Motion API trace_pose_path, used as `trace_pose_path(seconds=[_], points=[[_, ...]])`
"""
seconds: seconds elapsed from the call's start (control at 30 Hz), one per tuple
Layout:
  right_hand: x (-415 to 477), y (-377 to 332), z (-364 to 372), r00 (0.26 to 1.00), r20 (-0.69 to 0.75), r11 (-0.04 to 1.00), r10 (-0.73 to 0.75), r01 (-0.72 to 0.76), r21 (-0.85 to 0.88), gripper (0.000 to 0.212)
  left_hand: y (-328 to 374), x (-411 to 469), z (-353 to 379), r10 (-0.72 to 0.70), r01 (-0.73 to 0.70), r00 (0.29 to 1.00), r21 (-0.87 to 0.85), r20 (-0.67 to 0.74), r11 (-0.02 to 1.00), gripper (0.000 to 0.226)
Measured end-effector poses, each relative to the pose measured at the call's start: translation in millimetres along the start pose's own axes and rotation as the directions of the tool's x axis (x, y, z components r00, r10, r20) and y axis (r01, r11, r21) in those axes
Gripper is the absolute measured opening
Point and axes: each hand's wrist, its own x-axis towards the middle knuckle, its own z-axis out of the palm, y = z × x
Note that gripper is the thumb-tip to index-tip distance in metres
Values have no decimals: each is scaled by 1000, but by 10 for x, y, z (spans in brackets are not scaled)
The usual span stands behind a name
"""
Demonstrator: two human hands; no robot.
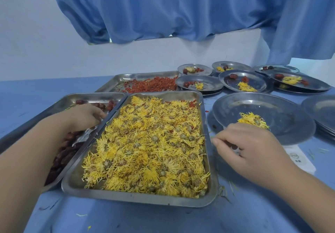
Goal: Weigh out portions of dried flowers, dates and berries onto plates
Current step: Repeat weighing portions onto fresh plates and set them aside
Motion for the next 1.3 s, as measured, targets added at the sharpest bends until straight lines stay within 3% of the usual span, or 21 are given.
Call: trace_pose_path(seconds=[0.13, 0.27, 0.53, 0.77, 0.93, 1.03, 1.17, 1.3], points=[[1, 13, 4, 1000, 0, 1000, -3, 3, 15, 34, -53, -71, -39, 50, -59, 995, 99, 92, 993, 39], [6, -12, 5, 1000, 2, 999, -20, 20, 30, 33, -124, -170, -11, 39, -56, 989, 114, 144, 992, 31], [0, 11, -48, 999, -29, 998, 16, -14, 65, 34, 42, -261, -97, 92, -123, 982, -184, -165, 975, 23], [-17, 136, -119, 982, -107, 983, 153, -140, 117, 38, 999, -505, -111, 305, -360, 932, -389, -198, 848, 27], [-40, 381, -250, 923, -180, 924, 341, -293, 247, 36, 1776, -646, 82, 518, -549, 835, -314, -183, 775, 31], [-69, 533, -341, 844, -219, 846, 490, -401, 352, 33, 2143, -677, 186, 618, -640, 767, -272, -171, 719, 30], [-68, 673, -415, 735, -247, 739, 632, -475, 478, 32, 2543, -566, 308, 676, -694, 720, -207, -161, 690, 29], [-64, 735, -411, 725, -221, 719, 653, -500, 483, 32, 2808, -411, 433, 702, -714, 700, -127, -133, 688, 32]])
